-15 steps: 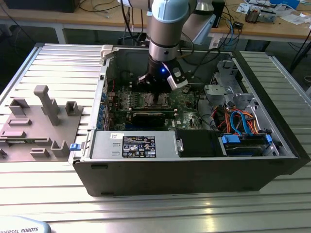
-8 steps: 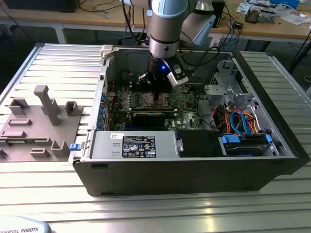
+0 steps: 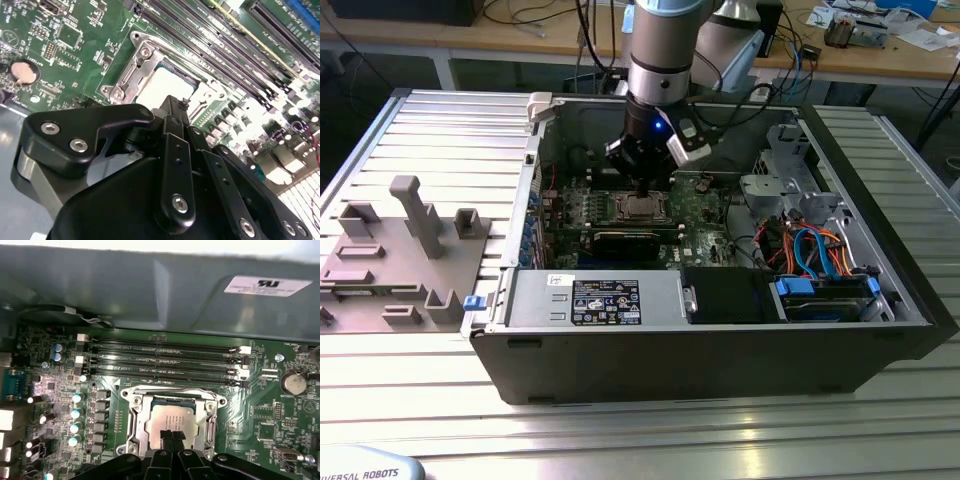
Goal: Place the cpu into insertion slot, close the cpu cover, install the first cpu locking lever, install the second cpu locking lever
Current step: 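Install the second cpu locking lever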
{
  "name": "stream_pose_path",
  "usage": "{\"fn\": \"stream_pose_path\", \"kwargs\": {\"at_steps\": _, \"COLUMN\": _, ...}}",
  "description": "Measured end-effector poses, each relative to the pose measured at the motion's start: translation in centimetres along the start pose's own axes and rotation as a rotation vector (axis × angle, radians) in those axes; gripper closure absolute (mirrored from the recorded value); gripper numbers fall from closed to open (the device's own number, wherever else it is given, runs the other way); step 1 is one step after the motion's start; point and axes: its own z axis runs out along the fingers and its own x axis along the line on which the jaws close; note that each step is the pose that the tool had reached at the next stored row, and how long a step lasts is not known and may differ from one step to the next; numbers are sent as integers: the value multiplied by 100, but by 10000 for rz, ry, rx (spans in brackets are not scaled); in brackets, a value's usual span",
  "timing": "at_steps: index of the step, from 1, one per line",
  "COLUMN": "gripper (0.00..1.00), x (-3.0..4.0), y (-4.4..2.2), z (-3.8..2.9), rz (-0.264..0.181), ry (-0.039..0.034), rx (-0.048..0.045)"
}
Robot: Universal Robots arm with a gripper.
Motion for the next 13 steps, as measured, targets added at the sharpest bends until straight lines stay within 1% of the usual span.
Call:
{"fn": "stream_pose_path", "kwargs": {"at_steps": 7, "gripper": 89, "x": 3, "y": 3, "z": -110, "rz": 1, "ry": 0, "rx": 16}}
{"fn": "stream_pose_path", "kwargs": {"at_steps": 8, "gripper": 89, "x": 3, "y": 3, "z": -118, "rz": 0, "ry": 0, "rx": 17}}
{"fn": "stream_pose_path", "kwargs": {"at_steps": 13, "gripper": 89, "x": 3, "y": 3, "z": -121, "rz": 0, "ry": 0, "rx": 17}}
